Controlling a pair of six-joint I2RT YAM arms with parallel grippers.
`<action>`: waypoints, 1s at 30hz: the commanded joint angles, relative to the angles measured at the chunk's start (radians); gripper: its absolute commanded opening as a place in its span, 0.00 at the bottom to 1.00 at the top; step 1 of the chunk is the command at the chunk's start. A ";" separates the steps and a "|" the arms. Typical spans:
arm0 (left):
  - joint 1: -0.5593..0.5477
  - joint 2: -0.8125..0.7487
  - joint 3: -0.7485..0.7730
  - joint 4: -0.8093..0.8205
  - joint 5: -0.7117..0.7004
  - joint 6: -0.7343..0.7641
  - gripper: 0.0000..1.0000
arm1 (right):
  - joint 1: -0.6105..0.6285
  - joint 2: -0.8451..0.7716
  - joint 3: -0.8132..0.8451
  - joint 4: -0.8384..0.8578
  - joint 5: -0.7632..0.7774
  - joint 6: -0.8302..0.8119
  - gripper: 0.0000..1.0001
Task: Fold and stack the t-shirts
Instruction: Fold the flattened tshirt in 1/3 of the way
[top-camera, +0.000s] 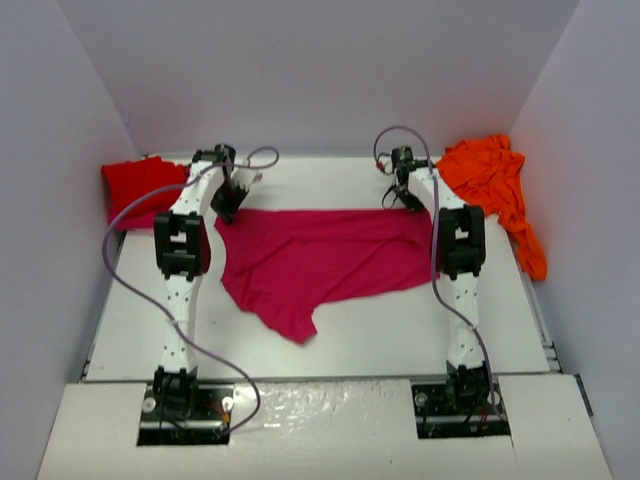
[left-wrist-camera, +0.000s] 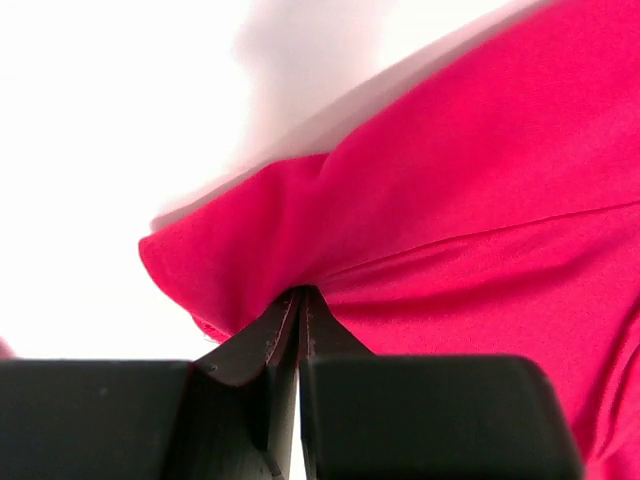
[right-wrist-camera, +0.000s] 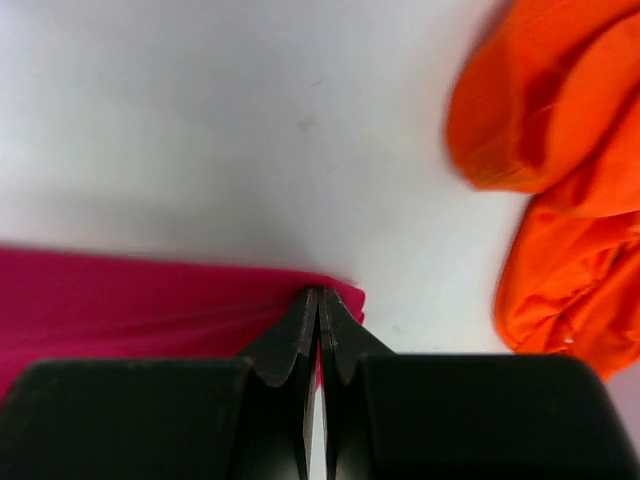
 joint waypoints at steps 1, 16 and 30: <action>0.064 0.115 0.219 -0.120 -0.141 -0.060 0.00 | -0.016 0.094 0.121 0.038 0.165 -0.005 0.00; 0.075 0.016 0.204 0.147 -0.122 -0.102 0.16 | 0.025 0.138 0.188 0.227 0.184 -0.017 0.00; -0.045 -0.572 -0.193 0.305 -0.072 -0.008 0.69 | -0.024 -0.302 -0.055 0.299 -0.027 0.064 1.00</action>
